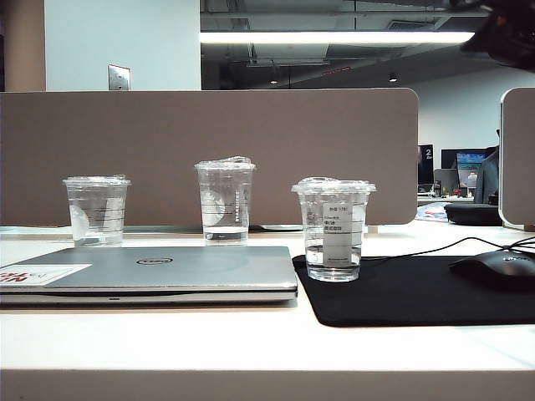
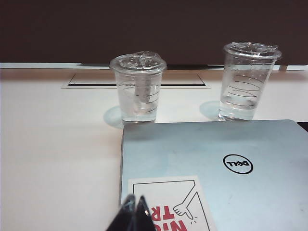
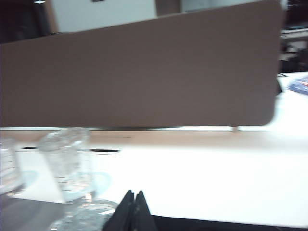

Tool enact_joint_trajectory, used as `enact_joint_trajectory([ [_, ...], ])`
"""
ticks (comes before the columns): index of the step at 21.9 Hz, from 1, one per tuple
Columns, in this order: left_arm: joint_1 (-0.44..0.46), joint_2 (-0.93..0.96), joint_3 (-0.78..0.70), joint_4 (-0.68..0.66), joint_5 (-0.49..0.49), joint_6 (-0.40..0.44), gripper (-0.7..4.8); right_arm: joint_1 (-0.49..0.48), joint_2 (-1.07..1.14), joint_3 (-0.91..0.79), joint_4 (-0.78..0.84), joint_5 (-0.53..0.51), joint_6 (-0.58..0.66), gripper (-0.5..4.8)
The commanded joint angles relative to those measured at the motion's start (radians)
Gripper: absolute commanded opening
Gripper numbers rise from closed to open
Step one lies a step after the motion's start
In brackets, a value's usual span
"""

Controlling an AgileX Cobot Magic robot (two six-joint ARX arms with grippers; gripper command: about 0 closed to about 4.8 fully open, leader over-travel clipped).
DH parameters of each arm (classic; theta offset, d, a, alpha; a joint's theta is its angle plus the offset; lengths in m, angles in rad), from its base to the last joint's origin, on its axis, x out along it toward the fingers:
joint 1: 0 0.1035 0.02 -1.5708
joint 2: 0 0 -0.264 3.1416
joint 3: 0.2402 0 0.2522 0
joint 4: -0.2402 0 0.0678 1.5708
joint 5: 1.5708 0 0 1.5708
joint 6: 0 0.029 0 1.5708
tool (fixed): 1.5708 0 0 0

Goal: Pick up the coffee cup on the right and place it on the right side of the laptop.

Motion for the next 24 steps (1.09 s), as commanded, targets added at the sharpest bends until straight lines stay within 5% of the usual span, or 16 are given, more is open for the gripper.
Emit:
enact_joint_trajectory([
  [1, 0.002, 0.0, 0.004, 0.014, 0.003, 0.002, -0.05, 0.001, -0.007, 0.004, -0.045, 0.11, -0.021, -0.09],
  [24, 0.001, 0.0, 0.003, 0.008, 0.004, 0.002, -0.05, 0.016, -0.057, 0.002, -0.153, 0.145, -0.043, -0.04],
])
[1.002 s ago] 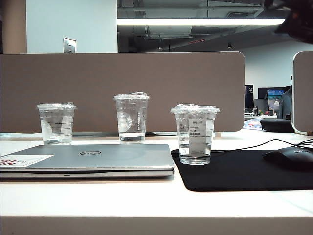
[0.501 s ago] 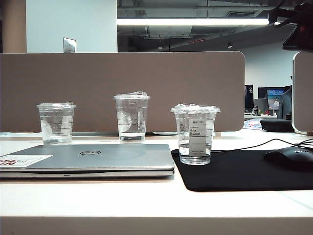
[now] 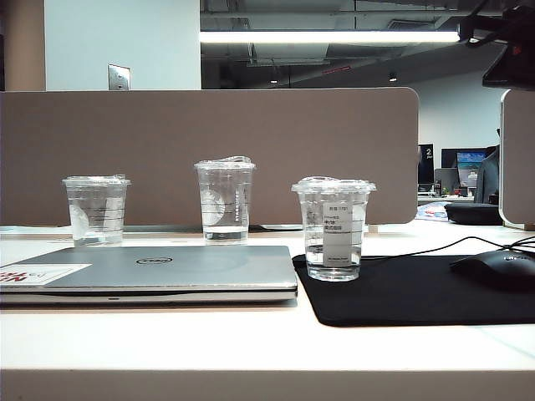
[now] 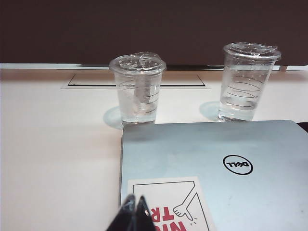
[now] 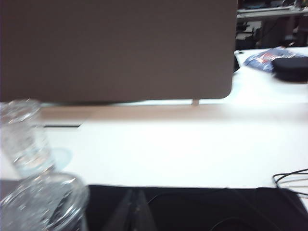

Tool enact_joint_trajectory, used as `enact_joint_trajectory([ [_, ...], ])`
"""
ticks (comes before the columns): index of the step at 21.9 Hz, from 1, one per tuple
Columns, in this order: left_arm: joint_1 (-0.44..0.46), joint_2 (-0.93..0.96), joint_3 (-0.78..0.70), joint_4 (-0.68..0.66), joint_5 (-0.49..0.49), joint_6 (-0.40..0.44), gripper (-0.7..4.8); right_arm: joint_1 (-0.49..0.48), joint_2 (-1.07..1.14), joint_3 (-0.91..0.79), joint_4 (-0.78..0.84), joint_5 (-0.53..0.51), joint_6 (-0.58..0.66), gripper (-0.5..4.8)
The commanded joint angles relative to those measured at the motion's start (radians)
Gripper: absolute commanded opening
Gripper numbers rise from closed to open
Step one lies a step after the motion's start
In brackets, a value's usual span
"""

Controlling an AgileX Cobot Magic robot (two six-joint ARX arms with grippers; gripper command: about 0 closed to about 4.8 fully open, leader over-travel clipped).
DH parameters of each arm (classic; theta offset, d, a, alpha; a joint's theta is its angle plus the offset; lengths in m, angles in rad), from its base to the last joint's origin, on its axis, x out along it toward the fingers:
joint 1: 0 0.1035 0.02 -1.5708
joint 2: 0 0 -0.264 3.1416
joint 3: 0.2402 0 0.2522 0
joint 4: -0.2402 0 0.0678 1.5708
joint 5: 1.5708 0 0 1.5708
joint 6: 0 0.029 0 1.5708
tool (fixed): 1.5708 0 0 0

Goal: Pick up the coffee cup on the right and place it on the right side of the laptop.

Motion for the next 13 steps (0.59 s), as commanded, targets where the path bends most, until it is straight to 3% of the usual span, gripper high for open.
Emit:
enact_joint_trajectory([
  [1, 0.0, 0.0, 0.003, 0.005, 0.002, 0.002, -0.05, 0.001, -0.021, 0.003, -0.007, 0.005, -0.003, -0.04],
  [3, 0.002, 0.0, 0.003, 0.006, 0.0, 0.002, -0.05, 0.0, -0.022, 0.003, -0.012, 0.0, -0.03, -0.04],
  [5, 0.001, 0.0, 0.003, 0.006, 0.011, 0.002, -0.05, -0.011, -0.06, 0.003, -0.061, 0.034, -0.135, -0.04],
  [13, 0.001, 0.0, 0.003, 0.005, 0.002, 0.002, -0.05, -0.059, -0.306, -0.001, -0.266, 0.031, -0.151, -0.04],
])
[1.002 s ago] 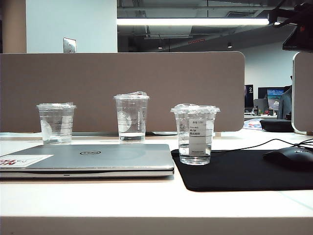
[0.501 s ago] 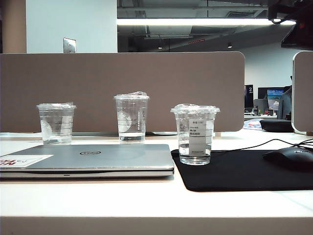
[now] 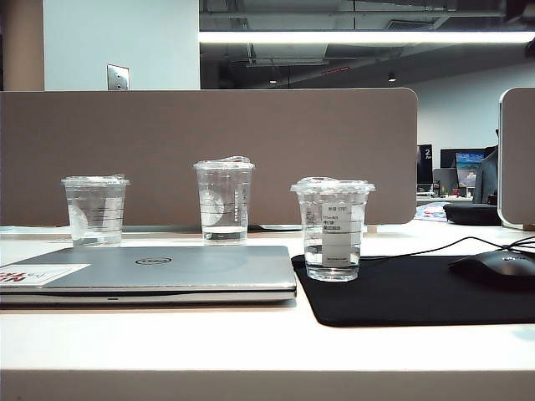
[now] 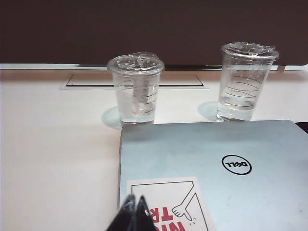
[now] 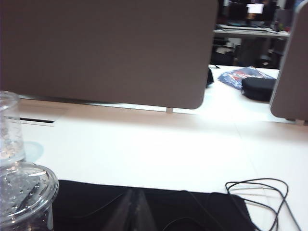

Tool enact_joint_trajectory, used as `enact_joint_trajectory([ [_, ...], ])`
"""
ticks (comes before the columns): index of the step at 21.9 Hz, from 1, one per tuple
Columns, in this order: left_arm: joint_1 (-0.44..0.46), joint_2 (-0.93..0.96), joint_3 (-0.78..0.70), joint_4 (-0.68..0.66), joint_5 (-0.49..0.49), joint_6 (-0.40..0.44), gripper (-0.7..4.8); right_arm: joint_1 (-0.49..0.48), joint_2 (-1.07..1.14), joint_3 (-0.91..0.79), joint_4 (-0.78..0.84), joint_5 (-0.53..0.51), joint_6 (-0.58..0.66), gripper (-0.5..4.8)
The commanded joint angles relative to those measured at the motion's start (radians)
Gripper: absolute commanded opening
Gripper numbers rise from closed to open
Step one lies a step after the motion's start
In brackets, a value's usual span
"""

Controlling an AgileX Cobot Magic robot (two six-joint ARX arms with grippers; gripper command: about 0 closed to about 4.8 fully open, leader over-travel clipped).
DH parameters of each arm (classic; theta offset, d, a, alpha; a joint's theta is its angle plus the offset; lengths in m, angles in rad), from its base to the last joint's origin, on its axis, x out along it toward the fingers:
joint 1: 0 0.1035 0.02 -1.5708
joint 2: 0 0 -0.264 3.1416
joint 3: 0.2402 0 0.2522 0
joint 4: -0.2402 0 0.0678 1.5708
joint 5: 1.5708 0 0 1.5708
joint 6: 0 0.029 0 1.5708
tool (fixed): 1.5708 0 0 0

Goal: Pick up the coffee cup on the right and place it on the right side of the laptop.

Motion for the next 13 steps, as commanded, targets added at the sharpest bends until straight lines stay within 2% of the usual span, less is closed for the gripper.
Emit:
enact_joint_trajectory([
  [1, 0.001, 0.0, 0.003, 0.006, 0.0, 0.002, -0.05, -0.023, -0.074, -0.004, -0.033, 0.003, -0.012, -0.04],
  [4, 0.001, 0.0, 0.003, 0.006, 0.0, 0.002, -0.05, -0.064, -0.155, -0.034, -0.042, 0.001, 0.0, -0.04],
  [7, 0.001, 0.0, 0.003, 0.006, 0.0, 0.002, -0.05, -0.124, -0.255, -0.093, -0.041, -0.021, 0.063, -0.04],
  [10, 0.001, 0.0, 0.003, 0.006, 0.0, 0.002, -0.05, -0.188, -0.351, -0.167, -0.041, -0.09, 0.13, -0.04],
  [13, 0.001, 0.0, 0.003, 0.006, 0.0, 0.002, -0.05, -0.259, -0.474, -0.261, -0.043, -0.2, 0.133, -0.04],
])
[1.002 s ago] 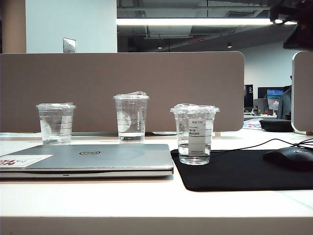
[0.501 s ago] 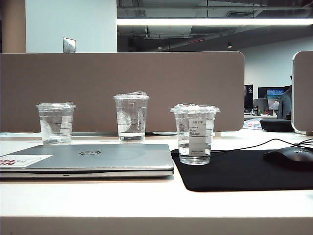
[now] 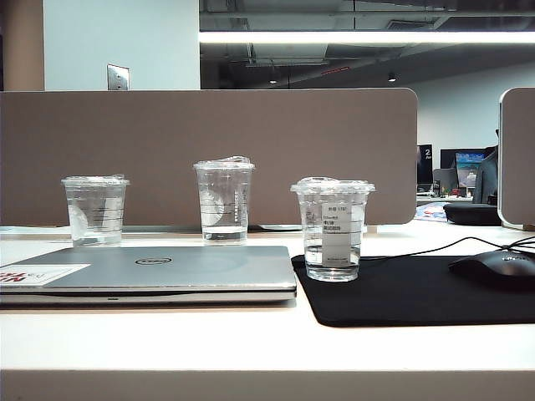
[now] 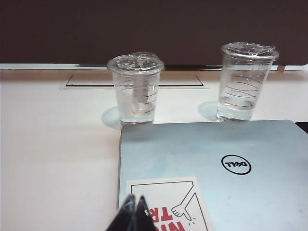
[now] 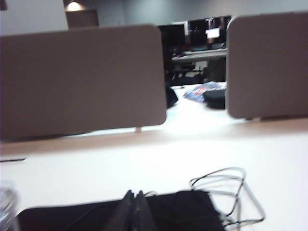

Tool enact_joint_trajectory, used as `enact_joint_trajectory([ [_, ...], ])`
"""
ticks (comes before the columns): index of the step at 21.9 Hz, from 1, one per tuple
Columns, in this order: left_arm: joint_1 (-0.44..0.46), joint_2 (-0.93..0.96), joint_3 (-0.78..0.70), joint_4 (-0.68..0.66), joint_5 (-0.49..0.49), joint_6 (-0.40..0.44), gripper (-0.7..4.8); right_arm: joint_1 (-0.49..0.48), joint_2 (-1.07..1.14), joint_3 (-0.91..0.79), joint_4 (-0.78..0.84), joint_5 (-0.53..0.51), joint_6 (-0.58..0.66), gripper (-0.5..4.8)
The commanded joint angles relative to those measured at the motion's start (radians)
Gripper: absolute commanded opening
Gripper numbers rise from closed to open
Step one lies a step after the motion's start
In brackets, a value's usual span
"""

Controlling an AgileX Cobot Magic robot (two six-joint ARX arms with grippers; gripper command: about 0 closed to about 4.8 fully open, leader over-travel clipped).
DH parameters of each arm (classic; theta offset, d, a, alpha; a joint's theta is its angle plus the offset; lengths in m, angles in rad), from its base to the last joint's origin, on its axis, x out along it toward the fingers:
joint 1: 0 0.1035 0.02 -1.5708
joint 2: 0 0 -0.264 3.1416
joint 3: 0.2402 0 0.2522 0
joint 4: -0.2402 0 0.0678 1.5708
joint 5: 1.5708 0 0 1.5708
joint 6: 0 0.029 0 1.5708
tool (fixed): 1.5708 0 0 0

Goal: Pick up the coffee cup on the right and place it on the right side of the laptop.

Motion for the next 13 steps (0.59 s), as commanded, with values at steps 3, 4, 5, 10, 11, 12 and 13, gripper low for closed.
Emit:
enact_joint_trajectory([
  [3, 0.001, 0.0, 0.003, 0.006, 0.001, 0.002, -0.05, -0.105, -0.173, -0.097, -0.034, -0.201, 0.016, -0.04],
  [4, 0.001, 0.0, 0.003, 0.006, 0.001, 0.002, -0.05, -0.12, -0.193, -0.097, -0.06, -0.211, 0.016, -0.04],
  [5, 0.001, 0.0, 0.003, 0.006, 0.0, 0.002, -0.05, -0.148, -0.23, -0.097, -0.111, -0.213, 0.017, -0.04],
  [10, 0.001, 0.0, 0.003, 0.006, 0.001, 0.002, -0.05, -0.182, -0.252, -0.097, -0.178, -0.209, 0.01, -0.04],
  [11, 0.001, 0.0, 0.003, 0.005, 0.0, 0.002, -0.05, -0.18, -0.252, -0.097, -0.189, -0.209, 0.008, -0.04],
  [12, 0.001, 0.0, 0.003, 0.006, 0.0, 0.002, -0.05, -0.177, -0.252, -0.097, -0.198, -0.209, 0.008, -0.04],
  [13, 0.001, 0.0, 0.003, 0.006, 0.0, 0.002, -0.05, -0.176, -0.252, -0.097, -0.208, -0.209, 0.008, -0.04],
])
